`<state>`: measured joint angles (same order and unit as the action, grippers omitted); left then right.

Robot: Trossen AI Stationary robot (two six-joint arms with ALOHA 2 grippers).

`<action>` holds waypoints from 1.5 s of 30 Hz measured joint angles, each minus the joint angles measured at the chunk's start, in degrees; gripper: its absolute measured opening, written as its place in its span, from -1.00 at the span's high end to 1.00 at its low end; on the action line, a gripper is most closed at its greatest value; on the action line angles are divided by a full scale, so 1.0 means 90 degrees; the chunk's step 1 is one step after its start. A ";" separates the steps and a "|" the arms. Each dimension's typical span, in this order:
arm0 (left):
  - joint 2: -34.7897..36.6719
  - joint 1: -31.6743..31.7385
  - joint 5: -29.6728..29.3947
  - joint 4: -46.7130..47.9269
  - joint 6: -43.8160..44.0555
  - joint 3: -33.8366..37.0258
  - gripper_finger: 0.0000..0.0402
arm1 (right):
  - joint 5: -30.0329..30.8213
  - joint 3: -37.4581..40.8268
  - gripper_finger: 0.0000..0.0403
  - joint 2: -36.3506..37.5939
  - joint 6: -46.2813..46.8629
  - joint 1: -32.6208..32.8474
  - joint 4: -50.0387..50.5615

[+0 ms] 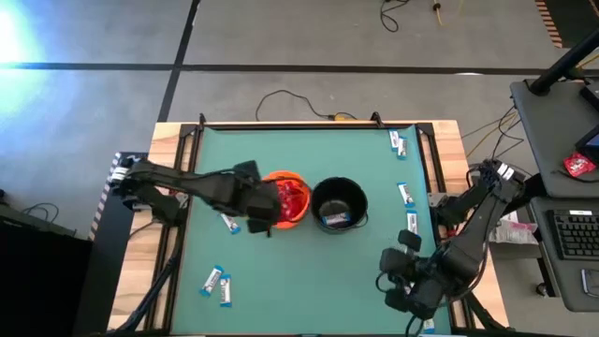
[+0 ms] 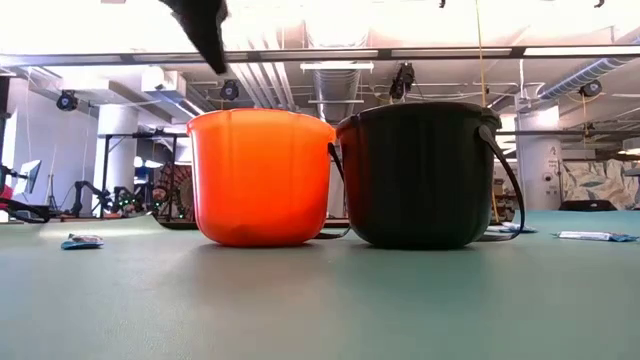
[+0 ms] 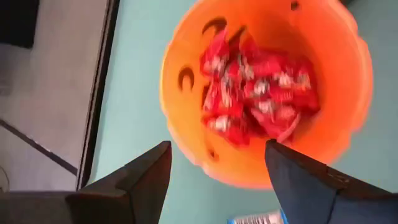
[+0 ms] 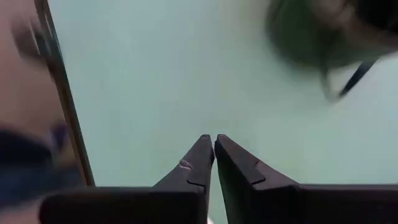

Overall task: Sort candy by brand, put in halloween buckets
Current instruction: Put the white chocolate into the black bucket

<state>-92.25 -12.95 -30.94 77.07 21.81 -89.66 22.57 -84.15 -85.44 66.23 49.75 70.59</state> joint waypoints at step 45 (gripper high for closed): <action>0.2016 -0.3130 -0.0172 0.0362 0.5143 0.1775 -0.21 | -0.3391 0.3875 0.12 -0.0229 -0.1210 0.0478 -0.3324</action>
<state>-74.11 -41.12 -32.49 80.33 68.10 -73.69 -7.94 -49.28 -87.50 55.34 54.06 40.68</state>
